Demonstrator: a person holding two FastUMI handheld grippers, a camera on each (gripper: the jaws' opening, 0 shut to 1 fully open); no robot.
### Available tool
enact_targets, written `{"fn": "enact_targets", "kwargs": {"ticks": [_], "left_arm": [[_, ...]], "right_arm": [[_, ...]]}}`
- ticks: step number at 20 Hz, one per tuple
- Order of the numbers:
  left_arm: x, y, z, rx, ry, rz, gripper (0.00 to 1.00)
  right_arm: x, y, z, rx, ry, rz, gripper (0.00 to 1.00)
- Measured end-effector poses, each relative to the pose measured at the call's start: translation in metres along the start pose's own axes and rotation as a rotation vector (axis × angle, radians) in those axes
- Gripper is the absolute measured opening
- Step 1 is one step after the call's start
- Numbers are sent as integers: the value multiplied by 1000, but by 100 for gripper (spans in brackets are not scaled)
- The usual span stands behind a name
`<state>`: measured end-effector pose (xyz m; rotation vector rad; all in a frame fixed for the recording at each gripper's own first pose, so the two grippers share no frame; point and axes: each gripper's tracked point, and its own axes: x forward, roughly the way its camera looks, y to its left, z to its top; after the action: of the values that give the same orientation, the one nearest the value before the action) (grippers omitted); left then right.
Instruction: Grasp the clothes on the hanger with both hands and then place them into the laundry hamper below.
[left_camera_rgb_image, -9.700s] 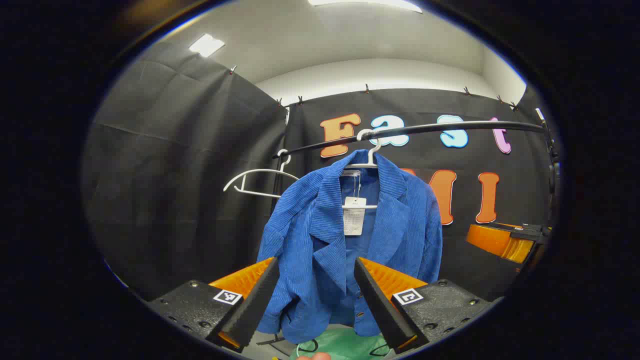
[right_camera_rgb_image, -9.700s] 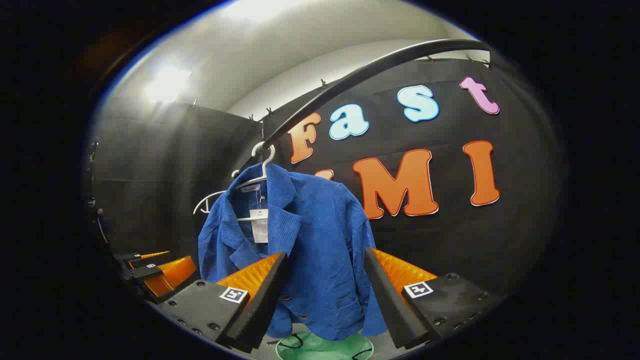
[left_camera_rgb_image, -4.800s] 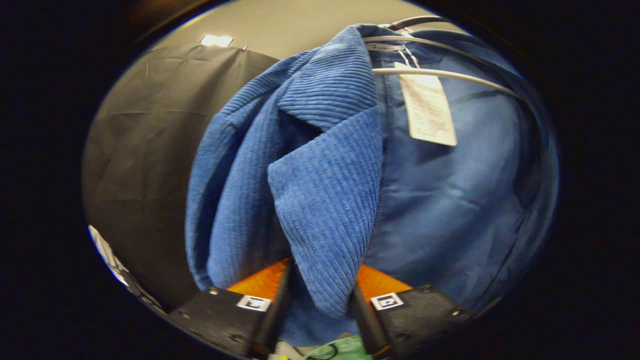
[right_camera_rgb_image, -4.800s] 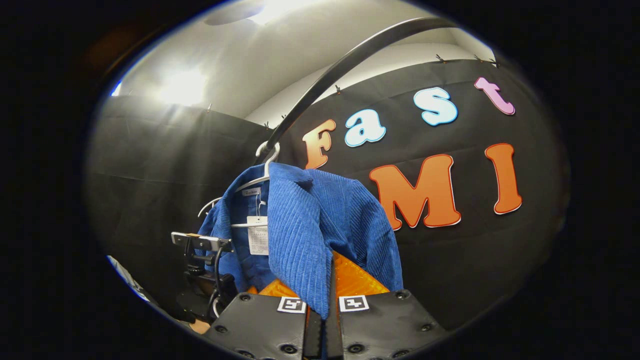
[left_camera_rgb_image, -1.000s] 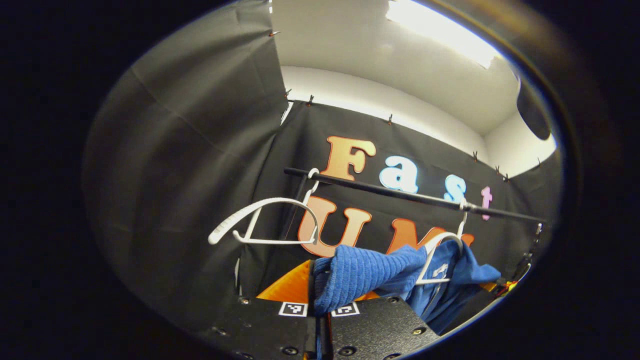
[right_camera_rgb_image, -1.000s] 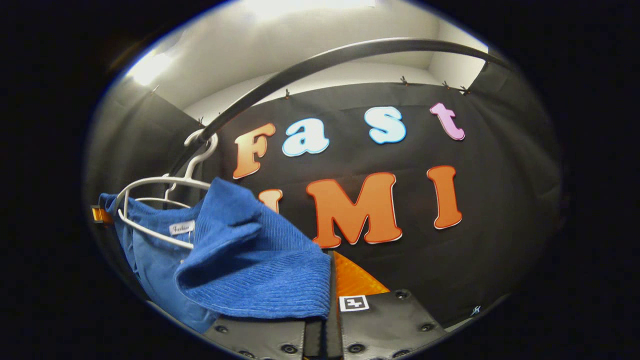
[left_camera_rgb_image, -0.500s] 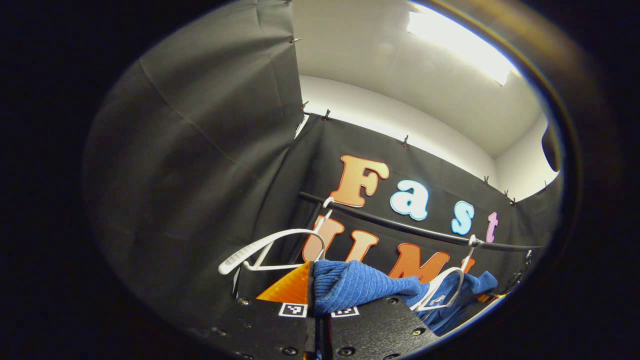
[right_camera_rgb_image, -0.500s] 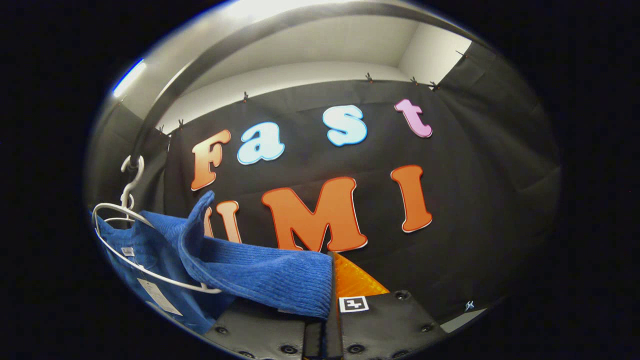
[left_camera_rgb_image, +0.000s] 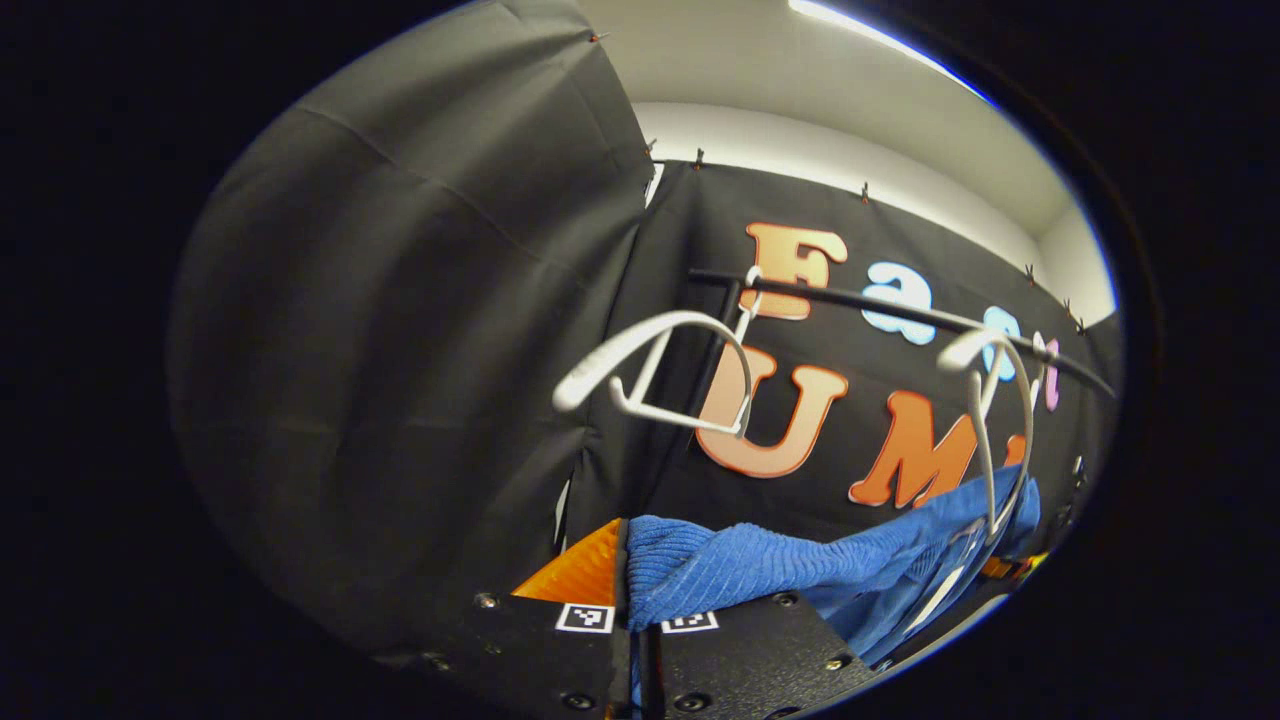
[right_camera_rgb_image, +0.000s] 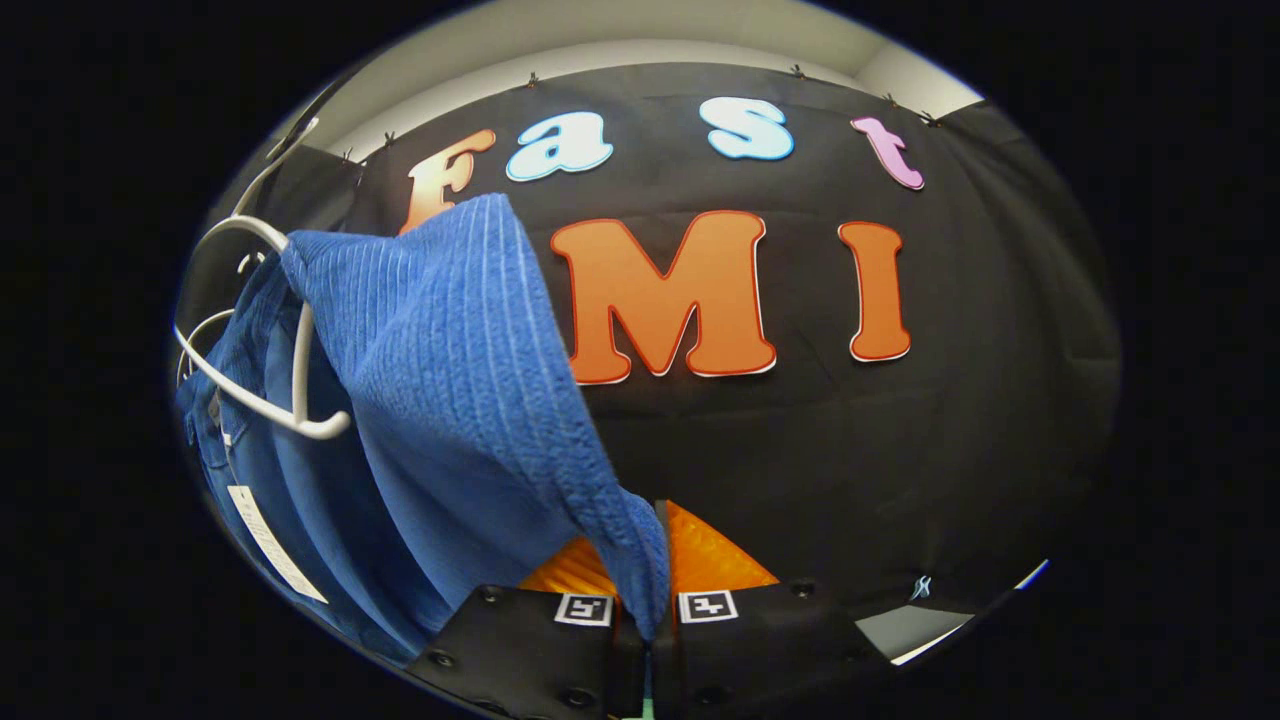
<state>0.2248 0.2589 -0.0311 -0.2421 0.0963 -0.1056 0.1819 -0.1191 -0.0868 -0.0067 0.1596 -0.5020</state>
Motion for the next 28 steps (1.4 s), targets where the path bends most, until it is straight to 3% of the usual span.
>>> {"fn": "enact_targets", "kwargs": {"ticks": [4, 7, 9, 12, 16, 21, 24, 28], "left_arm": [[-10, -13, -30, 27, 52, -61, 5], [-17, -17, -58, 26, 101, -82, 5], [-24, -22, -75, 33, 135, -69, 5], [-35, -32, -84, 64, 152, -45, 5], [-54, -66, -103, 101, 165, -22, 5], [-52, -164, -142, 91, 221, -146, 5], [-48, -226, -185, 49, 291, -251, 5], [-37, -268, -291, 22, 489, -317, 5]], "right_arm": [[14, -46, -21, 52, 61, -132, 10], [-4, -42, -41, 78, 74, -98, 14], [-19, -40, -52, -19, 84, -89, 15], [-44, -23, -54, -109, 91, -8, 15], [-67, 12, -46, -164, 78, 161, 14], [-94, 60, -48, -155, 59, 350, 14], [-103, 68, -75, -132, 99, 385, 15], [-100, 62, -169, -102, 292, 364, 16]]}}
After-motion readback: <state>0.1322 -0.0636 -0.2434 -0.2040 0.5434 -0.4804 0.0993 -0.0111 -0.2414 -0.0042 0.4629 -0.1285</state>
